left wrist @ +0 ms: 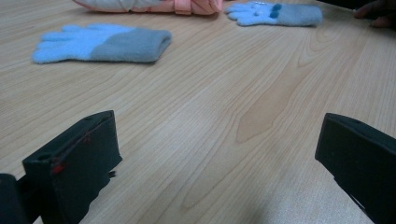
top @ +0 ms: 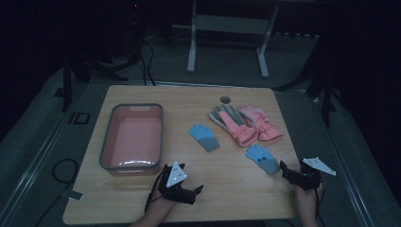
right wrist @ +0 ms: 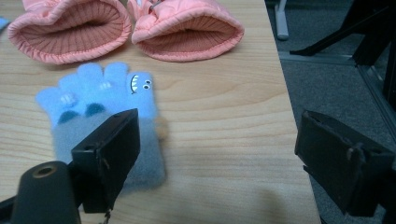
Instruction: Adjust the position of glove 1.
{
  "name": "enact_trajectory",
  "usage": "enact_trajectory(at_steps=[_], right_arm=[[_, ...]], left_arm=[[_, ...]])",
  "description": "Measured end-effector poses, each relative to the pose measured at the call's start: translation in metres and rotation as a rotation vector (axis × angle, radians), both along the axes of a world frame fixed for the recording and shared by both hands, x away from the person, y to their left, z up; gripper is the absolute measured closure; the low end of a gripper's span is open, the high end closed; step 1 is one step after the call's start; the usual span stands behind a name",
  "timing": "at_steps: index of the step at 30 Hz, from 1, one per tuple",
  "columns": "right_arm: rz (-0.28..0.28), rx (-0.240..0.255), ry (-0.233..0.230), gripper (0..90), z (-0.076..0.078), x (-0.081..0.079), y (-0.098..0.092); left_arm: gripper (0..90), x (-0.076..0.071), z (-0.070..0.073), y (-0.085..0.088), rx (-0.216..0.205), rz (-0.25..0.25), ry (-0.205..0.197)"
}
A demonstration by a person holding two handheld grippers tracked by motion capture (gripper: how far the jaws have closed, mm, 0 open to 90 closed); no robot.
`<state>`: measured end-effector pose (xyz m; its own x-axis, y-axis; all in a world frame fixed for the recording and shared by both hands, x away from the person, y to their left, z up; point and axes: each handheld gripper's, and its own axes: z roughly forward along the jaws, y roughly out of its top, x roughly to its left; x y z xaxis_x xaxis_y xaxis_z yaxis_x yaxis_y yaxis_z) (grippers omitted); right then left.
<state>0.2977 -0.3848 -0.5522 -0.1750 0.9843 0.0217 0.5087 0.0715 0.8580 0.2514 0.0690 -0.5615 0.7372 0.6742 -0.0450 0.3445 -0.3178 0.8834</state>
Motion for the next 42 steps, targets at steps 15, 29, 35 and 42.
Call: enact_trajectory(at_steps=[15,29,35,42], right_arm=[[0.026,-0.029,0.064,12.7,0.010,0.006,0.008],[0.102,-0.021,0.080,14.8,0.058,0.022,0.022],[0.140,-0.008,0.041,12.3,0.080,0.027,0.035],[0.212,0.004,0.049,11.1,0.098,0.037,0.054]], left_arm=[[0.0,0.000,0.000,0.000,0.000,-0.007,0.000],[0.0,0.001,0.000,0.000,-0.006,-0.010,0.007],[0.0,0.001,0.000,-0.001,-0.006,-0.010,0.009],[0.0,0.001,0.000,-0.001,0.001,-0.011,0.008]])
